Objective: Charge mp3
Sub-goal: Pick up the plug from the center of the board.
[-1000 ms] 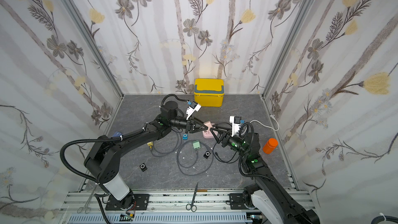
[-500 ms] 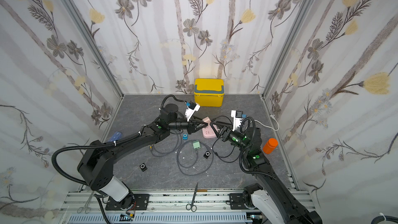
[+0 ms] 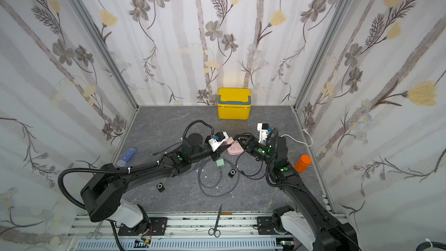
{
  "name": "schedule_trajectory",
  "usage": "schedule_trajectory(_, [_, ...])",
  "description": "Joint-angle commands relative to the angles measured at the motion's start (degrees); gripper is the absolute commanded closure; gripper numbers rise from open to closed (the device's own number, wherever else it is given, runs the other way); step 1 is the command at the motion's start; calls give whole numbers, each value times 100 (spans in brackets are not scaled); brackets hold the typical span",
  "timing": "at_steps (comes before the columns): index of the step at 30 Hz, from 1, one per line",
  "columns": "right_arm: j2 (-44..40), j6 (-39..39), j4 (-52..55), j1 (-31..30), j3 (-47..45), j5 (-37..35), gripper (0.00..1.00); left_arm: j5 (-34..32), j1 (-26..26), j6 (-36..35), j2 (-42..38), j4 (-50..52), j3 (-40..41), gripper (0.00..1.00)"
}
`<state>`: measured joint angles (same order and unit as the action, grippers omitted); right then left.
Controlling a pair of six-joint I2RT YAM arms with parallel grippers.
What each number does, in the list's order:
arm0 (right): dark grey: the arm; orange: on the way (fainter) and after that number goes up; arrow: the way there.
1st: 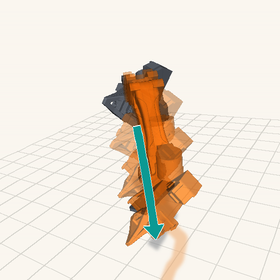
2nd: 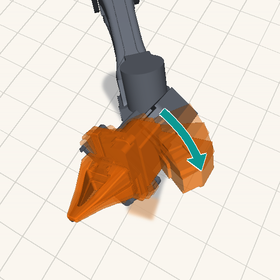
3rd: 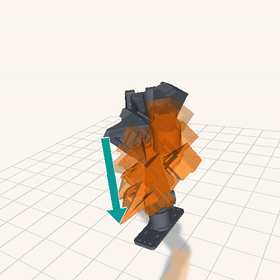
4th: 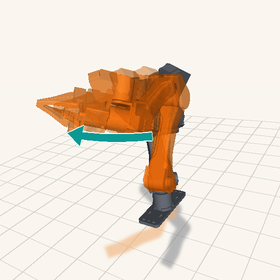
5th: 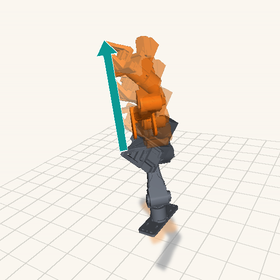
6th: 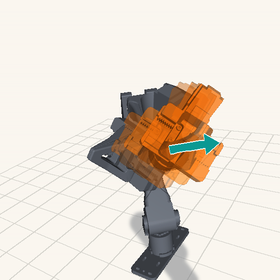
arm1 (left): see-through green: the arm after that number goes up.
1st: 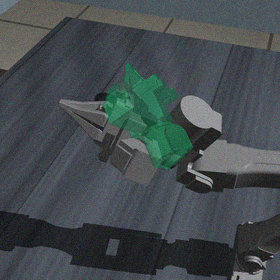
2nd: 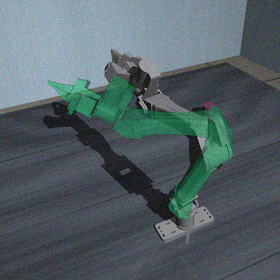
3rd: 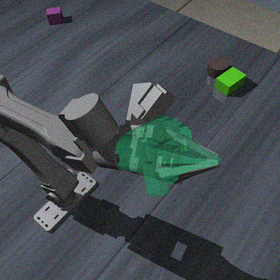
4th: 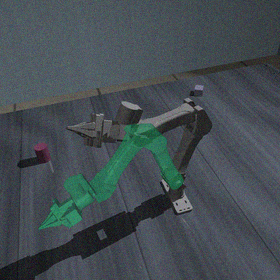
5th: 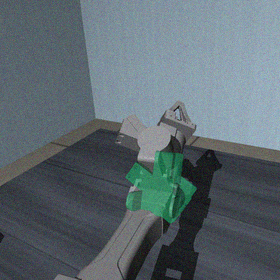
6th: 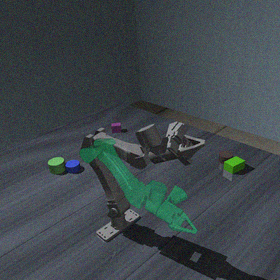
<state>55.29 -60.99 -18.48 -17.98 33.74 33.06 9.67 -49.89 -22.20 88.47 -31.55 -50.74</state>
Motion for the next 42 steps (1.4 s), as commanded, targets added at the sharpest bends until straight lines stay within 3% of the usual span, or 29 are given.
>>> schedule_trajectory(1, [13, -429, 136, -22, 40, -73, 41, -805, -145, -968, 56, -1318, 302, 100])
schedule_trajectory(12, [109, -851, 447, -218, 54, -390, 44, -1348, -546, -2589, 620, -2270, 453, 100])
schedule_trajectory(23, [410, -1253, 239, -377, -85, -564, 46, -1267, -623, -2779, 615, -2412, 566, 100])
schedule_trajectory(31, [467, -1412, 246, -540, 55, -647, 54, -1454, -706, -3142, 774, -2417, 511, 100])
schedule_trajectory(38, [497, -1454, 388, -604, 55, -731, 72, -1629, -810, -3547, 965, -2622, 443, 100])
schedule_trajectory(42, [473, -1442, 469, -619, 26, -811, 87, -1780, -864, -3738, 1041, -2661, 414, 91])
